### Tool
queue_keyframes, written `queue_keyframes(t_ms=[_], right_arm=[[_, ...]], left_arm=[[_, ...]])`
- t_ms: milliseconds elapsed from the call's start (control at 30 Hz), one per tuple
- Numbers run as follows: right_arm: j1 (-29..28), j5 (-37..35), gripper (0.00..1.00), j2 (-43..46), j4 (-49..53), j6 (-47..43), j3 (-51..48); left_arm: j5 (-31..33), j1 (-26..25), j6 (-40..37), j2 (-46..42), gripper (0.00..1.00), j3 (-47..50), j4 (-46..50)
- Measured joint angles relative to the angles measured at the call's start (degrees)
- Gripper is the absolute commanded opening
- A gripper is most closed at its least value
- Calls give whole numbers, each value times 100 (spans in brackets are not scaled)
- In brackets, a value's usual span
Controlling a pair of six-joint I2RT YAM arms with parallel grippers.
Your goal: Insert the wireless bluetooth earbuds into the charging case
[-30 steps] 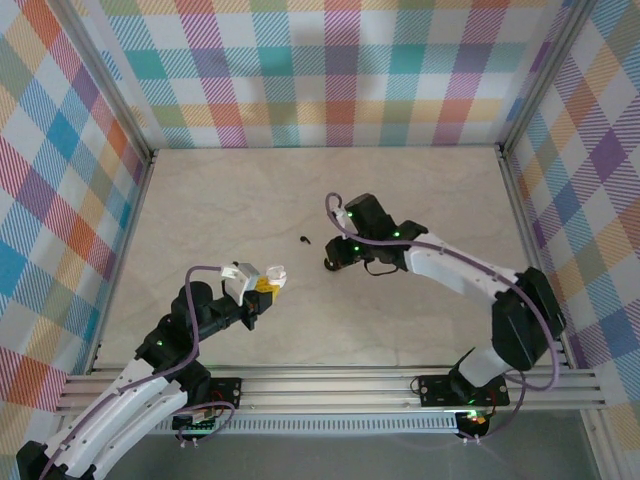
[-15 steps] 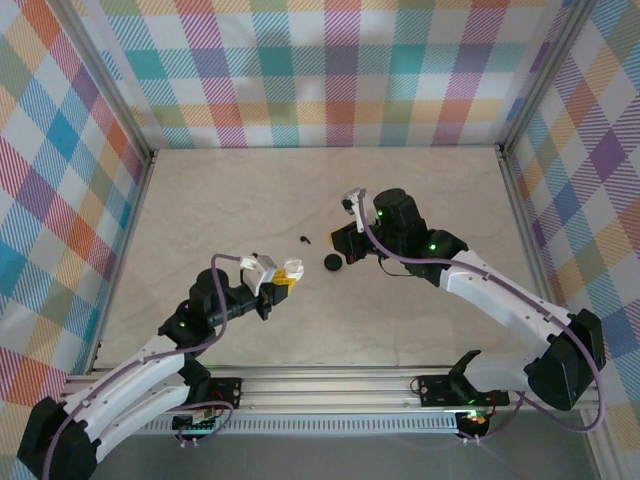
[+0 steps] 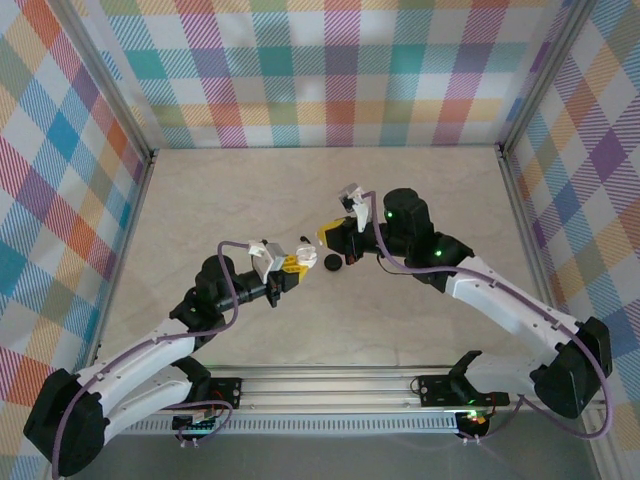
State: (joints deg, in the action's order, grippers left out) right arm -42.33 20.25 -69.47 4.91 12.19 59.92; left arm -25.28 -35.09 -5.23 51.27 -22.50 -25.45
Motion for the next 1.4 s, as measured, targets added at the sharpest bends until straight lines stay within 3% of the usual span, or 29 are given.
queue_keyframes(t_ms=[467,1400], right_arm=[[-466,-380,4,94,-649,-332,-208],[-772,-1335,4,-293,-1224,-584,-197]], left_arm=[[98,-111,136,42,0,-22,-494],[1196,-315,352,7,0,-138,-752]])
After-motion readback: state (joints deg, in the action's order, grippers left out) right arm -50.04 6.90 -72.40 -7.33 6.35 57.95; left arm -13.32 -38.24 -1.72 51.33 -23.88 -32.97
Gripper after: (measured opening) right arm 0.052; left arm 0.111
